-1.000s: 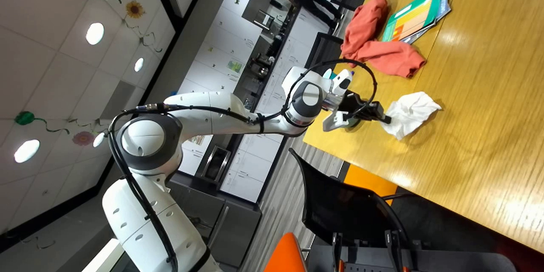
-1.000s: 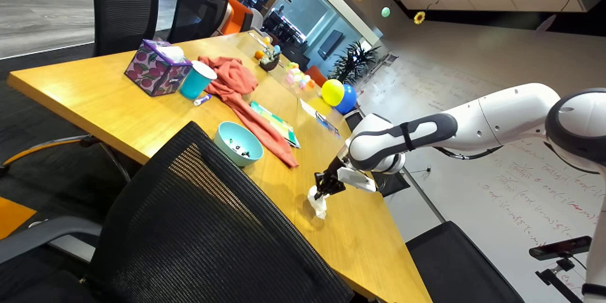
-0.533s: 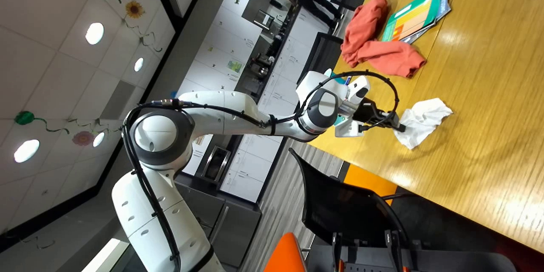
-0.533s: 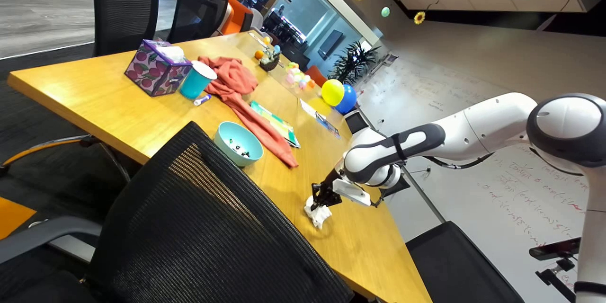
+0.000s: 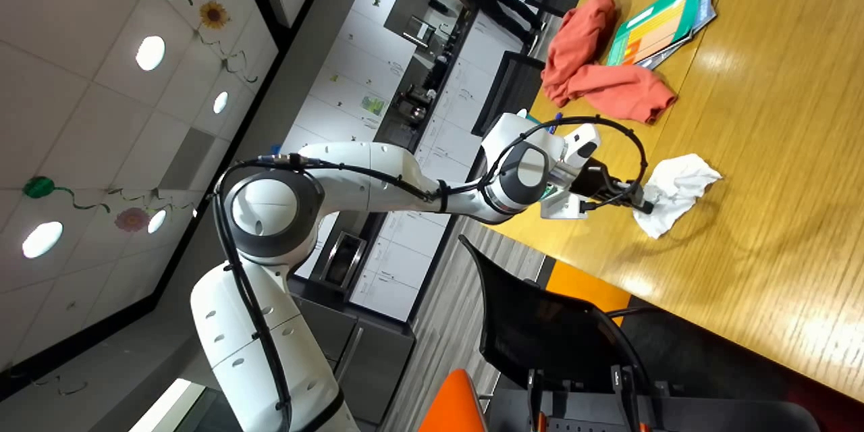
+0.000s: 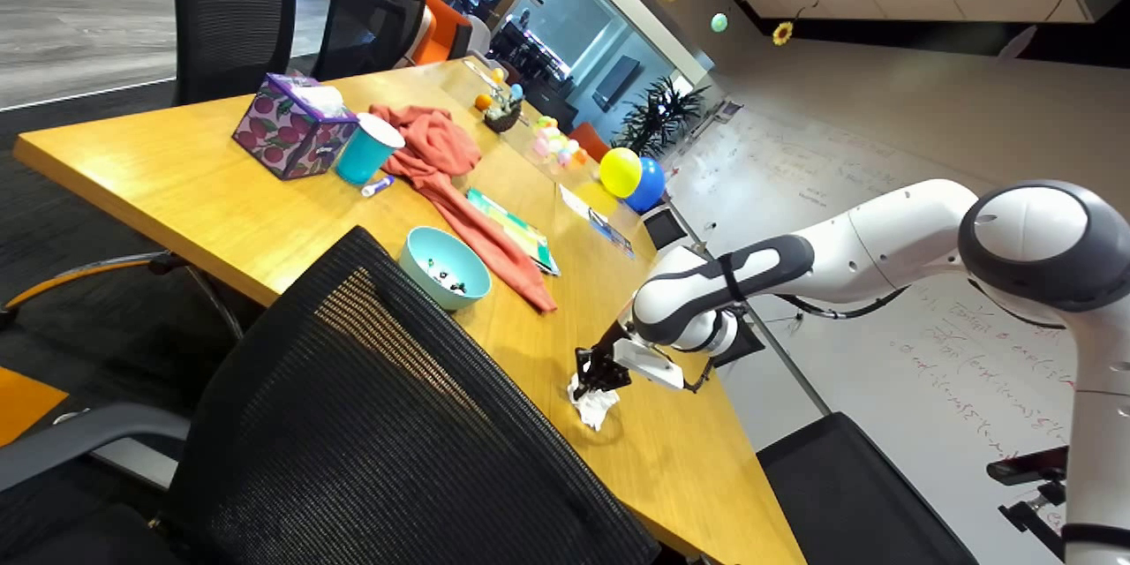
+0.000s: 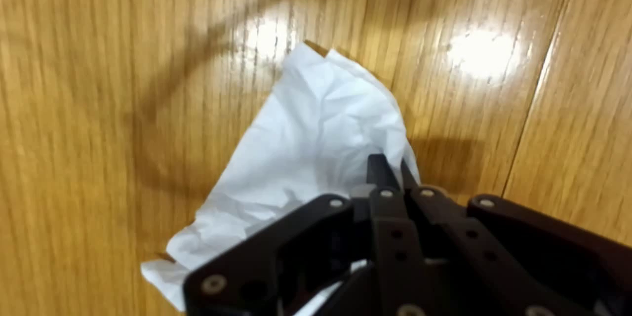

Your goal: Use the square of tissue to wipe the table

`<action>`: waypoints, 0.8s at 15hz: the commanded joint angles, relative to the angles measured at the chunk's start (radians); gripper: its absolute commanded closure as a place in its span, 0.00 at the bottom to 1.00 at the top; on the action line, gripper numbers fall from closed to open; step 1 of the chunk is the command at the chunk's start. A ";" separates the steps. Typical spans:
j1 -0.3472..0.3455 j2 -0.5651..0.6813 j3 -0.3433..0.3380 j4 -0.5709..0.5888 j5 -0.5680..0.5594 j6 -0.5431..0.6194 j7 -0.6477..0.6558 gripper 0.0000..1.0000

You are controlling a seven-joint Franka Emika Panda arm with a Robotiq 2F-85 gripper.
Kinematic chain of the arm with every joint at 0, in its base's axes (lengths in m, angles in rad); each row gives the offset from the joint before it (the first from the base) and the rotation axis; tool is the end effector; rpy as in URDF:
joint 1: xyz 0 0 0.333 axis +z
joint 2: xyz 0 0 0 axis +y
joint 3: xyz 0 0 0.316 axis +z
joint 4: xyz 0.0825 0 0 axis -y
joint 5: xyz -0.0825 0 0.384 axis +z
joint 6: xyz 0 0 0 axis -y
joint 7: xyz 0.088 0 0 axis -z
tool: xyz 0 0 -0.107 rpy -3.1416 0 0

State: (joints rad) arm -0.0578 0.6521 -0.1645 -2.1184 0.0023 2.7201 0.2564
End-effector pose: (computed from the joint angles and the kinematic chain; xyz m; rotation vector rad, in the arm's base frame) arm 0.5432 -0.1277 0.0997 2.9644 -0.6780 -0.0614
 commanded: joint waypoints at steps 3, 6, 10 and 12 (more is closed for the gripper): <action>-0.065 0.051 0.035 0.067 0.075 -0.024 -0.051 1.00; -0.088 0.053 0.010 0.063 0.108 -0.017 -0.021 1.00; -0.110 0.052 -0.060 0.041 0.148 0.008 0.037 1.00; -0.132 0.053 -0.086 0.036 0.174 0.009 0.060 1.00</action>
State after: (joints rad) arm -0.1657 0.6886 -0.2209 -2.0769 0.1416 2.7184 0.2722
